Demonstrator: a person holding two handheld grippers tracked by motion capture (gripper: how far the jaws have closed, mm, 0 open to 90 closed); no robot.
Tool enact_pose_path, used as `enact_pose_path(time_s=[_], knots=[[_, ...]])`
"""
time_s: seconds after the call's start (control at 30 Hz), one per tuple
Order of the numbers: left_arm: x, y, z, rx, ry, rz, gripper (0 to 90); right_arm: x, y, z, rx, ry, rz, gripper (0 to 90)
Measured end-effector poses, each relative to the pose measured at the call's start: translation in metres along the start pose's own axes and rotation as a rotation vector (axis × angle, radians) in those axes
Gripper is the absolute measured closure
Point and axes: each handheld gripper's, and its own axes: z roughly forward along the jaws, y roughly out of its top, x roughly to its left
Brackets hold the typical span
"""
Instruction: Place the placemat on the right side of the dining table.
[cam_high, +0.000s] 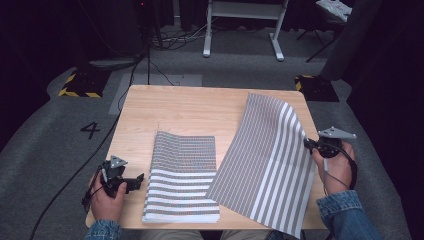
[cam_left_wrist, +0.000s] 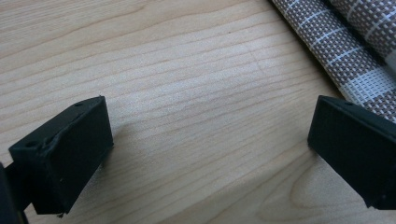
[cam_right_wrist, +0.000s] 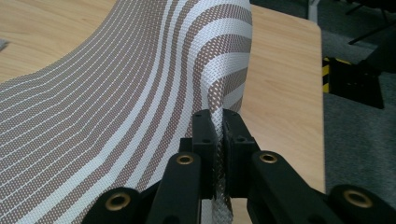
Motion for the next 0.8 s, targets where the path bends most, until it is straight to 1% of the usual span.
enact_pose_path(time_s=[0.03, 0.07, 0.1, 0.17, 0.2, 0.23, 0.3, 0.33, 0.37, 0.4, 0.43, 0.47, 0.5, 0.53, 0.57, 0.6, 0.63, 0.67, 0.7, 0.73, 0.77, 0.8], knots=[[0.0, 0.0, 0.0, 0.001, 0.0, 0.001, 0.0, -0.007, 0.007, 0.005, 0.007, -0.02, -0.009, 86.0], [0.0, 0.0, 0.0, 0.001, -0.001, 0.001, 0.0, -0.01, 0.01, 0.007, 0.012, -0.028, -0.014, 85.9], [0.0, 0.001, 0.0, 0.002, -0.004, 0.001, 0.0, -0.01, 0.01, 0.007, 0.012, -0.028, -0.014, 85.9], [0.0, 0.001, 0.001, 0.001, -0.001, 0.001, 0.0, -0.016, 0.015, 0.013, 0.023, -0.043, -0.024, 85.9], [0.0, 0.002, 0.001, -0.002, -0.003, 0.001, 0.0, -0.022, 0.019, 0.019, 0.035, -0.048, -0.03, 85.7], [0.0, 0.002, 0.002, -0.001, -0.002, 0.002, 0.0, -0.024, 0.02, 0.022, 0.042, -0.054, -0.028, 85.7], [0.0, 0.002, 0.002, -0.001, -0.005, 0.002, 0.0, -0.03, 0.022, 0.028, 0.047, -0.062, -0.029, 85.6], [0.0, 0.002, 0.002, -0.001, -0.002, 0.002, 0.0, -0.033, 0.023, 0.031, 0.049, -0.065, -0.02, 85.7], [0.0, 0.002, 0.002, -0.001, -0.002, 0.002, 0.0, -0.033, 0.023, 0.031, 0.049, -0.065, -0.02, 85.7], [0.0, 0.002, 0.002, -0.001, -0.005, 0.002, 0.0, -0.037, 0.024, 0.035, 0.049, -0.067, -0.013, 85.7], [0.0, 0.002, 0.002, -0.001, -0.005, 0.002, 0.0, -0.043, 0.024, 0.043, 0.054, -0.067, -0.009, 85.6], [0.0, 0.002, 0.002, -0.001, -0.005, 0.002, 0.0, -0.046, 0.023, 0.047, 0.06, -0.07, -0.011, 85.6], [0.0, 0.002, 0.002, -0.001, -0.005, 0.002, 0.0, -0.046, 0.023, 0.047, 0.06, -0.07, -0.011, 85.6], [0.0, 0.002, 0.002, -0.001, -0.004, 0.002, 0.0, -0.052, 0.022, 0.056, 0.069, -0.07, -0.01, 85.5], [0.0, 0.002, 0.002, -0.001, -0.004, 0.002, 0.0, -0.052, 0.022, 0.056, 0.069, -0.07, -0.01, 85.5], [0.0, 0.002, 0.002, -0.001, -0.005, 0.002, 0.0, -0.057, 0.021, 0.063, 0.07, -0.077, 0.002, 84.8], [0.0, 0.002, 0.002, -0.001, -0.004, 0.002, 0.0, -0.057, 0.021, 0.063, 0.07, -0.077, 0.002, 84.8], [0.0, 0.002, 0.002, -0.002, -0.003, 0.002, 0.0, -0.062, 0.02, 0.068, 0.05, -0.08, 0.026, 78.5], [0.0, 0.002, 0.002, -0.002, -0.003, 0.002, 0.0, -0.062, 0.02, 0.068, 0.05, -0.08, 0.026, 78.5], [0.0, 0.002, 0.002, -0.001, -0.004, 0.002, 0.0, -0.064, 0.02, 0.07, 0.028, -0.094, 0.038, 71.6], [0.0, 0.002, 0.002, -0.002, -0.003, 0.002, 0.0, -0.067, 0.019, 0.074, -0.011, -0.104, 0.054, 55.8], [0.0, 0.002, 0.002, -0.001, -0.003, 0.002, 0.0, -0.067, 0.019, 0.074, -0.011, -0.104, 0.054, 55.8]])
